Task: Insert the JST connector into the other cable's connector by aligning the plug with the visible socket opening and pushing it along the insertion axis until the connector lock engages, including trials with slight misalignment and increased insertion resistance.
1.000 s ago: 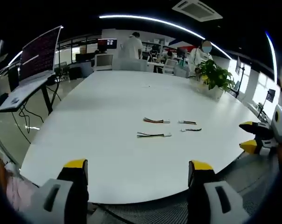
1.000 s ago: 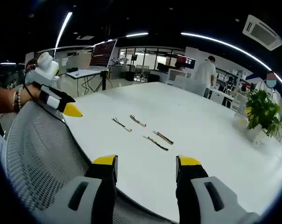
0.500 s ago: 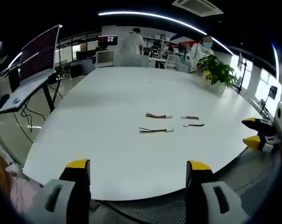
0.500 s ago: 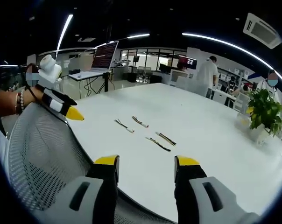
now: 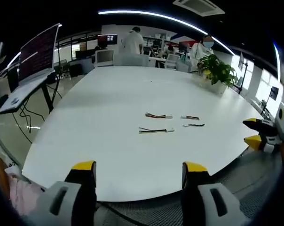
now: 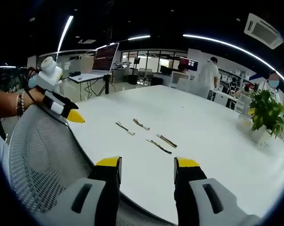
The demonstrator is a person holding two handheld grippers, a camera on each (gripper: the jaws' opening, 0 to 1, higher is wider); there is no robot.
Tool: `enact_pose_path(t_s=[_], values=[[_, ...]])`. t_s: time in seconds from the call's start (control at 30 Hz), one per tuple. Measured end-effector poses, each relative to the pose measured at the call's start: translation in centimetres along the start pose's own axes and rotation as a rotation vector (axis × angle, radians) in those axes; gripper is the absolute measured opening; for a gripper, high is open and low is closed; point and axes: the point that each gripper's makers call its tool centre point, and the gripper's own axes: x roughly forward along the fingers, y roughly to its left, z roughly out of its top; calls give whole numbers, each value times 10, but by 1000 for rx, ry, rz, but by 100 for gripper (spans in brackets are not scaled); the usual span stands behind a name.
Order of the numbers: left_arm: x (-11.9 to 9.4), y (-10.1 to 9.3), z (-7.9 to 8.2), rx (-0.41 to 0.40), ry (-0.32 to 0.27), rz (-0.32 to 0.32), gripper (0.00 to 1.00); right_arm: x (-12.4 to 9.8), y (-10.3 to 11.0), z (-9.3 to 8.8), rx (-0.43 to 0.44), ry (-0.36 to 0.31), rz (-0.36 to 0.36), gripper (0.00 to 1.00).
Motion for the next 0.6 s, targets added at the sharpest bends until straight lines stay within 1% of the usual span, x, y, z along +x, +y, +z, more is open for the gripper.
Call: enact_pose_path(t_s=[0.23, 0.6], values=[[0, 0, 0, -1, 1, 0, 70, 0, -1, 1, 0, -4, -5, 42], [1, 0, -4, 9, 28, 5, 69, -1, -2, 2, -1, -12, -13, 42]])
